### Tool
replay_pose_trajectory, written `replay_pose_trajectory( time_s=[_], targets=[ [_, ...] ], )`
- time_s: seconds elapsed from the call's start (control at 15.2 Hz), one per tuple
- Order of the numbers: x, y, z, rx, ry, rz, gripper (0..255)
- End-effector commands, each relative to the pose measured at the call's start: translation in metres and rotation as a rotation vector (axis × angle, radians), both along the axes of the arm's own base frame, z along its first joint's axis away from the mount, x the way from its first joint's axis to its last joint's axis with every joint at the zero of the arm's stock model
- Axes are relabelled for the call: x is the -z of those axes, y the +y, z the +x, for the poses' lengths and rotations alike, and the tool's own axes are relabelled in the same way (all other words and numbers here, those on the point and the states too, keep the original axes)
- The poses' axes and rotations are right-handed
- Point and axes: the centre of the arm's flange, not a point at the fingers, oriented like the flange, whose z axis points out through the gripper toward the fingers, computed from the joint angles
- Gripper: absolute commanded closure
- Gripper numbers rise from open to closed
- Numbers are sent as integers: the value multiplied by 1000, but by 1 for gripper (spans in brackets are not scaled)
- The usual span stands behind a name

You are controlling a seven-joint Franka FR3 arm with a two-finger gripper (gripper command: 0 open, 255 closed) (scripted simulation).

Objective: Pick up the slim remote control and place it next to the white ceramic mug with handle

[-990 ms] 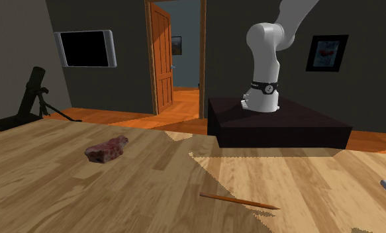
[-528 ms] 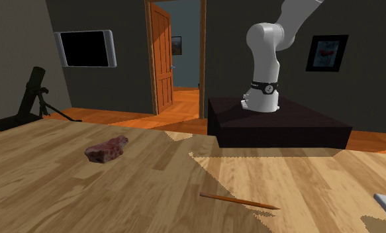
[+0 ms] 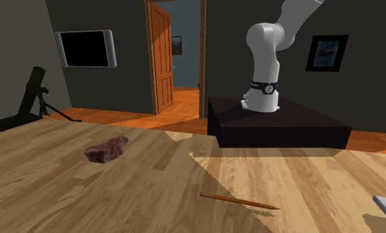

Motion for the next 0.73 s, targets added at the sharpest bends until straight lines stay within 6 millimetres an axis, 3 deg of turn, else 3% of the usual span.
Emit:
replay_pose_trajectory(
  time_s=[0.0, 0.33, 0.59, 0.66],
  targets=[
    [0, 0, 0, 0, 0, 0, 0],
    [0, 0, 0, 0, 0, 0, 0],
    [-49, 8, 2, 0, 0, 0, 0],
    [-49, 8, 2, 0, 0, 0, 0]
  ],
)
